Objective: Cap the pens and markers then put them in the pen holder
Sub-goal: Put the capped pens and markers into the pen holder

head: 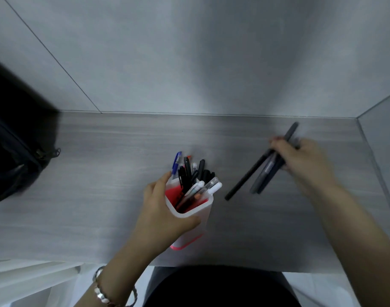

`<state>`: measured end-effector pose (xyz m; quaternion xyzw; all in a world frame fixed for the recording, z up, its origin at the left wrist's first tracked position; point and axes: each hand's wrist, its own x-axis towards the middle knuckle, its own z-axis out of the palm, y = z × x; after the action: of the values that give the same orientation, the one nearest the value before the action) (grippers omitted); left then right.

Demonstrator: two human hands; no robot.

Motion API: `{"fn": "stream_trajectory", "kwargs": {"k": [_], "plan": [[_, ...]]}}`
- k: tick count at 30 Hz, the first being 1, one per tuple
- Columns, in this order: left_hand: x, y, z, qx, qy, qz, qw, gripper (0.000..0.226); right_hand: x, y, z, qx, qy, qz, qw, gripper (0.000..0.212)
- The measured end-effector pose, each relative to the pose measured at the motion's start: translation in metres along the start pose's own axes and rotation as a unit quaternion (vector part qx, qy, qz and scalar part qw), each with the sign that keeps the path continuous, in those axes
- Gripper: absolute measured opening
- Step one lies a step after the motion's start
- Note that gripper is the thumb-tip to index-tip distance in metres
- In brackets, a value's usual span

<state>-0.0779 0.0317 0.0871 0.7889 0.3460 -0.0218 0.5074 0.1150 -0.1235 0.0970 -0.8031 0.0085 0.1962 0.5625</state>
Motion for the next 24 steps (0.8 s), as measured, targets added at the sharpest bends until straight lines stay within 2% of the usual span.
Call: {"fn": "stream_trajectory", "kwargs": {"k": [2,4,6,8,11,13,14,16,17,19,20,22,23,24], "plan": [[0.002,0.003,0.004,0.006,-0.001,0.025,1.000,0.097,-0.020,-0.031,-0.005,0.073,0.029,-0.092,0.993,0.022],[0.004,0.007,0.010,0.006,0.000,0.053,0.999,0.097,-0.042,-0.045,0.004,0.044,0.014,-0.170,0.984,0.023],[0.006,0.010,0.016,0.003,0.003,0.083,0.997,0.100,-0.056,-0.036,0.022,-0.017,-0.049,-0.188,0.981,0.023],[0.008,0.010,0.021,0.000,-0.011,0.099,0.995,0.106,-0.063,-0.018,0.039,-0.070,-0.113,-0.171,0.976,0.024],[0.008,0.004,0.026,0.013,-0.011,0.128,0.992,0.105,-0.059,-0.001,0.045,-0.137,-0.082,-0.185,0.970,0.034],[0.006,0.002,0.028,0.015,0.007,0.150,0.989,0.102,-0.058,0.006,0.047,-0.197,-0.049,-0.263,0.943,0.046],[0.004,0.001,0.028,0.012,0.013,0.157,0.987,0.101,-0.058,0.009,0.050,-0.247,-0.059,-0.311,0.916,0.046],[0.001,-0.001,0.027,0.006,0.026,0.170,0.985,0.100,-0.061,0.018,0.058,-0.311,-0.129,-0.367,0.867,0.050],[0.000,-0.005,0.026,0.005,0.036,0.168,0.985,0.100,-0.064,0.020,0.061,-0.299,-0.188,-0.372,0.859,0.056],[-0.001,-0.011,0.021,-0.004,0.058,0.141,0.988,0.102,-0.065,0.018,0.064,-0.208,-0.270,-0.329,0.881,0.059],[0.000,-0.013,0.016,-0.013,0.073,0.114,0.991,0.105,-0.063,0.018,0.063,-0.157,-0.257,-0.315,0.900,0.054],[0.000,-0.018,0.005,-0.024,0.102,0.050,0.993,0.109,-0.049,0.024,0.062,-0.096,-0.142,-0.270,0.947,0.043],[0.001,-0.021,0.000,-0.020,0.113,0.027,0.993,0.110,-0.037,0.030,0.064,-0.110,-0.086,-0.218,0.966,0.039],[0.000,-0.023,-0.006,-0.015,0.127,0.016,0.992,0.109,-0.027,0.036,0.067,-0.159,-0.065,-0.145,0.974,0.038]]}}
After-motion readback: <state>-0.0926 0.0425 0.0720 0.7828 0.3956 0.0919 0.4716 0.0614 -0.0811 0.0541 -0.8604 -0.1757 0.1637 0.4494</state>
